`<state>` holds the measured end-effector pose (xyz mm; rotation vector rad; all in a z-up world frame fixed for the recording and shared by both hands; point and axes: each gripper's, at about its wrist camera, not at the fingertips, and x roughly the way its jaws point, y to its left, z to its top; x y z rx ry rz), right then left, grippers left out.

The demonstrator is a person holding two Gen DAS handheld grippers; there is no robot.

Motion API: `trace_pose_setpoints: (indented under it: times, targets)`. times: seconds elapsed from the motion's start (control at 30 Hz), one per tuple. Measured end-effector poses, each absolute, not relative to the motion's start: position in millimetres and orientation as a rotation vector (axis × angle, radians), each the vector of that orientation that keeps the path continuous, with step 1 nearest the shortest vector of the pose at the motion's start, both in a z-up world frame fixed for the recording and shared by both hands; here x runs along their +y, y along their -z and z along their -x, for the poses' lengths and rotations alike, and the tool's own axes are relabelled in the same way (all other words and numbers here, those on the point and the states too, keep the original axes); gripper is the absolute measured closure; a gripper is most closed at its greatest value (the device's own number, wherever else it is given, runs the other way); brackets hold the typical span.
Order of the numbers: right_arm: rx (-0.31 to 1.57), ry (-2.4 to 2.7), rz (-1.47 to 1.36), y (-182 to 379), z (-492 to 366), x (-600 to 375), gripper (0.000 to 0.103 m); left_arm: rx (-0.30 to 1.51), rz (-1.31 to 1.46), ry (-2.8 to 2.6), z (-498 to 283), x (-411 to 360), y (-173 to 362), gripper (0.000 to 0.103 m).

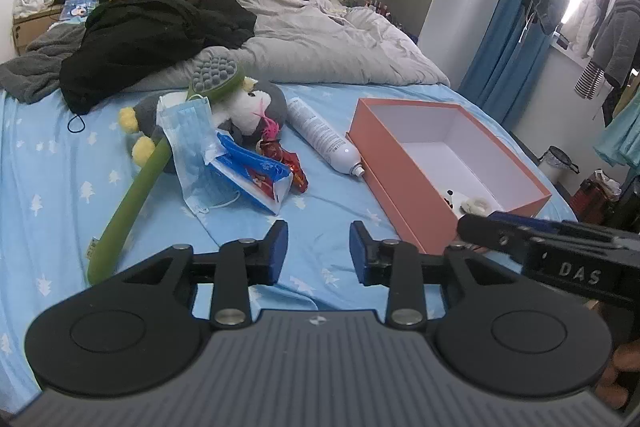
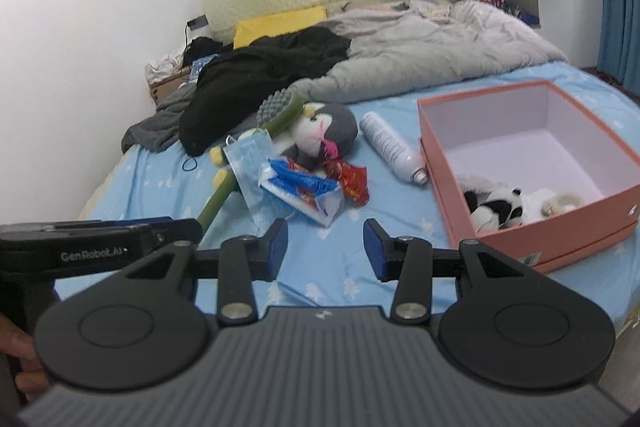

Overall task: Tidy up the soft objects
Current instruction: 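Withdraw both open tools from the pink box toward the bed, then grasp the blue wet-wipe pack with the left tool while the right tool grasps the red foil packet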

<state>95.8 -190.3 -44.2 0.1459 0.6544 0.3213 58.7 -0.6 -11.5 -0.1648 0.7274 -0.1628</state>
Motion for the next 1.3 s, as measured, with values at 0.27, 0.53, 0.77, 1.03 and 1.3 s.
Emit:
trace_pose_setpoints:
  times: [0.27,0.53,0.77,1.03,1.3]
  targets:
    - [0.693,-0.308,-0.130,58,-122,-189,0.058,0.770,0.176,0.156,-97,5,29,0.062]
    - [0.738,-0.304,-0.142,72,-168,-188,0.058,0.807,0.197,0.136,-143,19,49,0.057]
    - [0.768,-0.339,-0.213,88,-219,-183,0.058,0.857,0.243,0.116,-186,35,90,0.054]
    - [0.848,-0.316,-0.244,128,-287,-174,0.049,0.910,0.369,0.086,-235,56,145,0.054]
    - [0.969,-0.312,-0.330,181,-353,-165,0.048,0.954,0.424,0.096,-284,57,199,0.049]
